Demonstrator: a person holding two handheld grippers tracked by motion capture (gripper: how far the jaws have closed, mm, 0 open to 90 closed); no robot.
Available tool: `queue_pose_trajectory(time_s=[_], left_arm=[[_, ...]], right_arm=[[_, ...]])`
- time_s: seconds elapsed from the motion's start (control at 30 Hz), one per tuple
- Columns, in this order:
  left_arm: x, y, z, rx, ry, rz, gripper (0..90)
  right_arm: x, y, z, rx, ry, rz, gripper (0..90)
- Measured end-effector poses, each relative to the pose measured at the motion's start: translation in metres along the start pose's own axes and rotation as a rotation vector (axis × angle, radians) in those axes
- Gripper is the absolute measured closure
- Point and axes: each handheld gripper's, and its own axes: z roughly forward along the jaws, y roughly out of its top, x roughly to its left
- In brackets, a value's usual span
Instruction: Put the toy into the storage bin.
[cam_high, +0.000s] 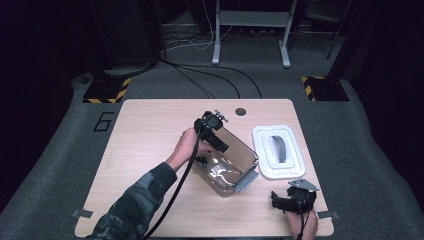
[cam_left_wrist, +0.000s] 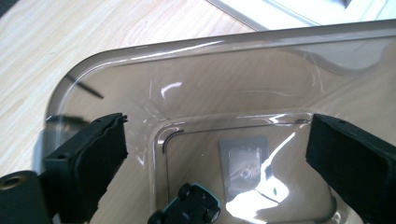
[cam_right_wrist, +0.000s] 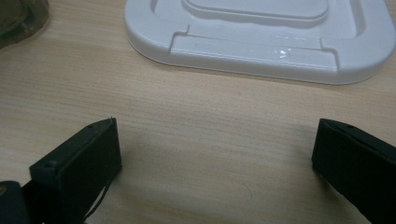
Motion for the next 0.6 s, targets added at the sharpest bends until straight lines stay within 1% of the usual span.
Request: queue_pose_trajectory(time_s=[0.03, 0.1, 0.2, 0.37, 0.43, 0.53, 0.6], left_arm=[[0.001, -0.003, -0.004, -0.008, -0.004, 0.002, 3.3], [0.001, -0.007, -0.011, -0.019, 0.005, -0.002, 1.9], [0.005, -0.015, -0.023, -0.039, 0.000, -0.006, 0.0], [0.013, -0.030, -0.041, -0.077, 0.005, -0.017, 0.0], [0.015, -0.036, -0.048, -0.084, 0.012, -0.014, 0.0], [0.019, -0.045, -0.058, -0.108, 0.025, -0.021, 0.0], [0.021, -0.053, -0.065, -0.127, 0.031, -0.032, 0.0]], right_arm=[[0.000, 0.000, 0.000, 0.000, 0.000, 0.000, 0.8], [0.000, 0.000, 0.000, 0.000, 0.000, 0.000, 0.7], [0.000, 0.000, 0.000, 0.000, 0.000, 0.000, 0.7], [0.000, 0.000, 0.000, 0.000, 0.001, 0.000, 0.7], [0.000, 0.000, 0.000, 0.000, 0.001, 0.000, 0.7], [0.000, 0.000, 0.000, 0.000, 0.001, 0.000, 0.7], [0.000, 0.000, 0.000, 0.000, 0.001, 0.000, 0.7]])
